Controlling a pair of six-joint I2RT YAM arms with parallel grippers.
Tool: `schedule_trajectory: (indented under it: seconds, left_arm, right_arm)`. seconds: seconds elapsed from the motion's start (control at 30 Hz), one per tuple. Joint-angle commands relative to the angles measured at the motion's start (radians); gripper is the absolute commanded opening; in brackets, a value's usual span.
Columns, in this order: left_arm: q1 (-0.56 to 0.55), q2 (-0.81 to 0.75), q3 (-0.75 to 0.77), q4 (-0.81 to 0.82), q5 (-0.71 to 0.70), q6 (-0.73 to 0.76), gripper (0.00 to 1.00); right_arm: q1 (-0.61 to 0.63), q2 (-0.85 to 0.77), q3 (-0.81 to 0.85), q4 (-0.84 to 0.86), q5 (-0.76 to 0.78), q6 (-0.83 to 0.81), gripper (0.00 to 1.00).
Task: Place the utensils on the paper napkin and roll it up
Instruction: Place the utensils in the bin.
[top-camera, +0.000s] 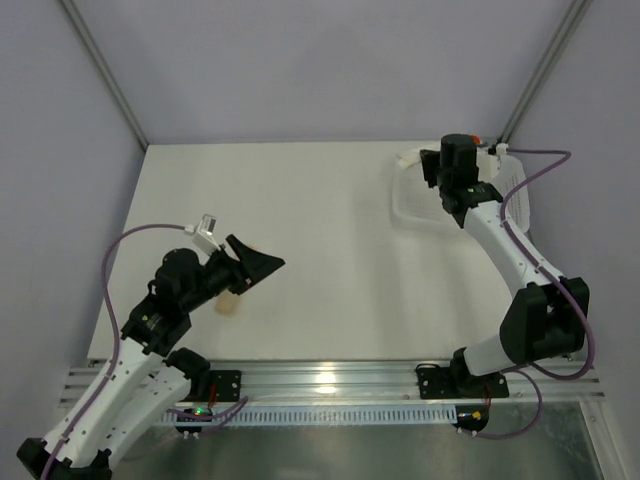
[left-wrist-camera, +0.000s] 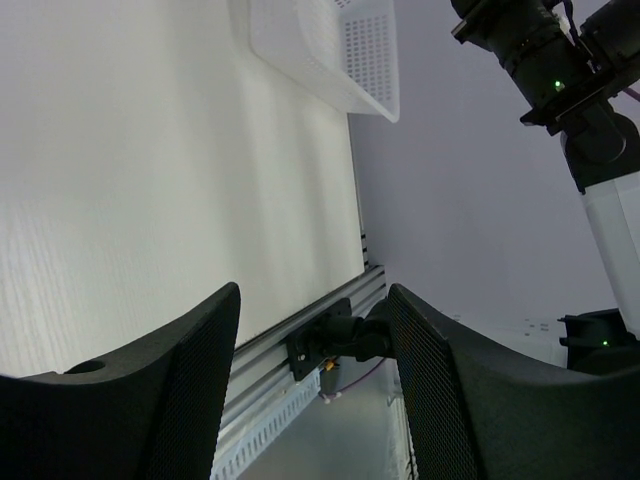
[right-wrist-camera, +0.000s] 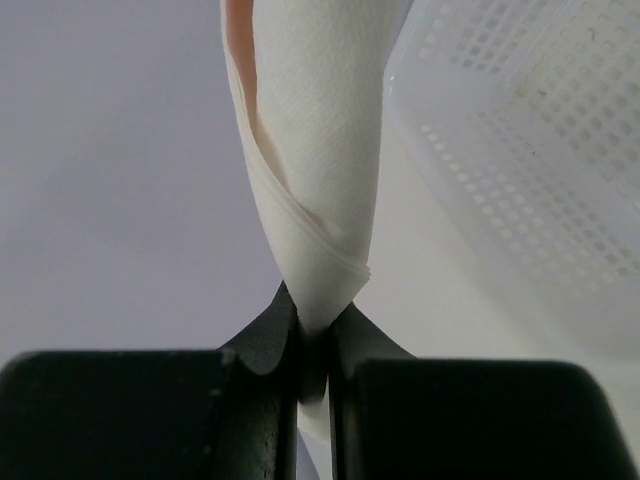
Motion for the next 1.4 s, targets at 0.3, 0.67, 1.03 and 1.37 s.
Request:
schedule_trajectory:
  seconds: [0.3,0.67,1.03,1.37]
  left_arm:
    - [-0.002,0.1,0.024,0.126,0.071,-0.026,0.62]
    - [-0.002,0.165,0.041,0.164,0.103,-0.023,0.62]
    - [-0.002,0.238,0.048,0.215,0.123,-0.032,0.62]
    - [-0.002,0.258,0.045,0.23,0.126,-0.039,0.62]
  right_arm:
    - [-0.101,-0.009,-0.196,0.138,0.211,0.185,0.04]
    - [-0.178,0.139,-0.247,0.437,0.127,0.109,0.03]
    - [-0.181,0.273,-0.211,0.512,0.096,0.122,0.04]
    - [-0.179,0.382,-0.161,0.526,0.114,0.162,0.03]
